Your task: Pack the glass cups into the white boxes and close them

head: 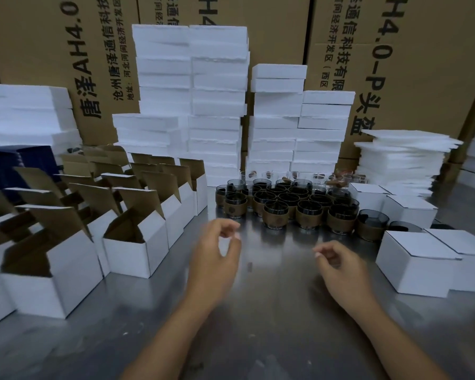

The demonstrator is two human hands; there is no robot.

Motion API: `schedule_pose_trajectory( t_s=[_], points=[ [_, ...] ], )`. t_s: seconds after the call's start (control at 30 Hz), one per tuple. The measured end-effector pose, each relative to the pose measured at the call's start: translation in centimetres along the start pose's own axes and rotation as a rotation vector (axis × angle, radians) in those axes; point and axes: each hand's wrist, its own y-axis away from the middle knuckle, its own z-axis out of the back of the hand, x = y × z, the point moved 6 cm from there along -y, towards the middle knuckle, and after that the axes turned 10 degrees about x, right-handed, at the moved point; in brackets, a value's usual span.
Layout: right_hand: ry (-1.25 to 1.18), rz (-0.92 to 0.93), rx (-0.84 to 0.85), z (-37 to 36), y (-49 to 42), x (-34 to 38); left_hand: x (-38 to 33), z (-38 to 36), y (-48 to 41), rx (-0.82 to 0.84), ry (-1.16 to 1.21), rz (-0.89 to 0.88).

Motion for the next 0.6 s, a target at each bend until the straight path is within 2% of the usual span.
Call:
schedule_pose_trajectory(
  t_s=[0.1,0.23,0.3,0.43,0.6],
  points=[
    [-0.023,-0.015,0.006,-0.2,-0.1,-0.3,0.6,4.4,0.4,-0.059,-0.235,-0.023],
    [-0.015,-0.015,0.018,-0.3,-0.1,-0.4,2.5,9.0,1.0,-0.193,-0.567,0.154],
    [0.0,-0.025,0.027,-0.4,-0.1,-0.5,3.3,10.1,1.2,-0.193,-0.675,0.232],
    [-0.003,-0.032,0.016,-0.3,0.0,-0.5,4.4,10.9,1.3,-0.177,-0.743,0.341],
    [-0.001,-0.04,0.021,-0.2,0.1,-0.6,4.5,10.5,1.2,-0.146,-0.707,0.335]
  ],
)
